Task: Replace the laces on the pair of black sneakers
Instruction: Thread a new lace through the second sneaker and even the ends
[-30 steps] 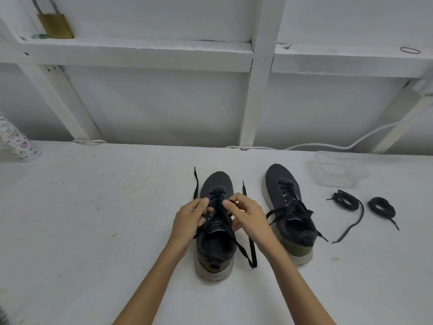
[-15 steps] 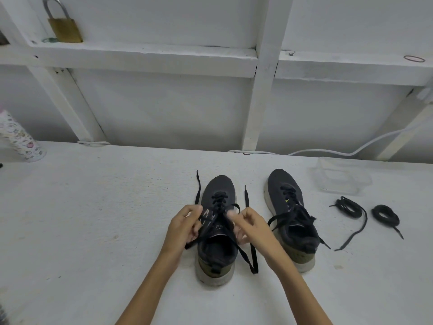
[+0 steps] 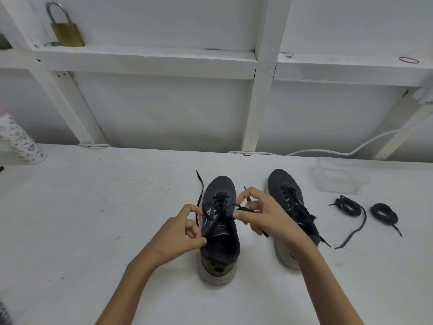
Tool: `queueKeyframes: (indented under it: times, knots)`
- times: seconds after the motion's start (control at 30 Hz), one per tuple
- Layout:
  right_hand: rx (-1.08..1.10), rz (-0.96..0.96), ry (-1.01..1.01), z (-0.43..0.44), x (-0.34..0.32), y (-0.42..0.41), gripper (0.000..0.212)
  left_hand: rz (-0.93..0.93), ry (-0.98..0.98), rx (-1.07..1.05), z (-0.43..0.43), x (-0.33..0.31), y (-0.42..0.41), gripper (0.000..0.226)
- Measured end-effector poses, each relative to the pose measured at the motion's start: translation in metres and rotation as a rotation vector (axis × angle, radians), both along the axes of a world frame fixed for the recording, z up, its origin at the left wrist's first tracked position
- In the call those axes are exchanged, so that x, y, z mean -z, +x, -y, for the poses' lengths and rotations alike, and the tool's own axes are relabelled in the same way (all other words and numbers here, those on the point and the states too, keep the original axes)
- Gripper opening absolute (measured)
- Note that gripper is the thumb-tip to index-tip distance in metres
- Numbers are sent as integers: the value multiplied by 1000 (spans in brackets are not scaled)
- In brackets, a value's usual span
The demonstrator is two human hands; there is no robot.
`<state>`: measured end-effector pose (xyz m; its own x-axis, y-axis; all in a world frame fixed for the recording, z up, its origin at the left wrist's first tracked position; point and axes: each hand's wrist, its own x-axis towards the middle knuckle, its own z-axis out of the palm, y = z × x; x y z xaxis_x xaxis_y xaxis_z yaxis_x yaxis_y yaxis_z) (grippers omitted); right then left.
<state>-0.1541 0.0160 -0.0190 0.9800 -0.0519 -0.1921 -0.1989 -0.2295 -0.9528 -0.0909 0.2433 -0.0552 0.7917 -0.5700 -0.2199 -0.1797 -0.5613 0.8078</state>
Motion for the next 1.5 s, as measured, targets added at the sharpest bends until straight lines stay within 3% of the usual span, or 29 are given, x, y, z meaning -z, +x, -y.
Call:
queueKeyframes:
  times: [0.1, 0.2, 0.27, 0.37, 0.47, 0.5, 0.6, 0.7, 0.97, 1.13, 1.5]
  knots:
    - [-126, 38, -158, -19, 1, 9, 23, 33, -145, -29, 1, -14, 5, 37]
    - [-207, 33, -431, -36, 10, 20, 25, 195, -237, -32, 9, -31, 12, 29]
    - [-205, 38, -465, -41, 7, 28, 10, 402, -249, -55, 15, -36, 15, 22]
    - [-124, 23, -372, -36, -9, 42, 17, 607, -330, -265, 20, -29, 10, 20]
    - [-25, 15, -244, -27, -27, 51, 27, 480, -482, -418, 25, -7, -9, 16]
    - [-16, 14, -207, -25, -31, 53, 25, 372, -488, -438, 28, 2, -15, 26]
    - [-18, 21, -111, -23, -40, 55, 23, 18, -400, -412, 42, 30, -24, 78]
    - [-60, 32, -79, -25, -44, 56, 29, -118, -314, -386, 58, 44, -15, 126]
    - [-107, 27, 73, -27, -57, 48, 32, -53, -286, -341, 68, 49, -1, 110]
    - [-77, 100, 361, -26, -87, 47, 23, -134, -345, -337, 67, 50, -3, 106]
    - [-111, 118, 308, -22, -106, 51, 21, -138, -325, -350, 66, 54, -2, 103]
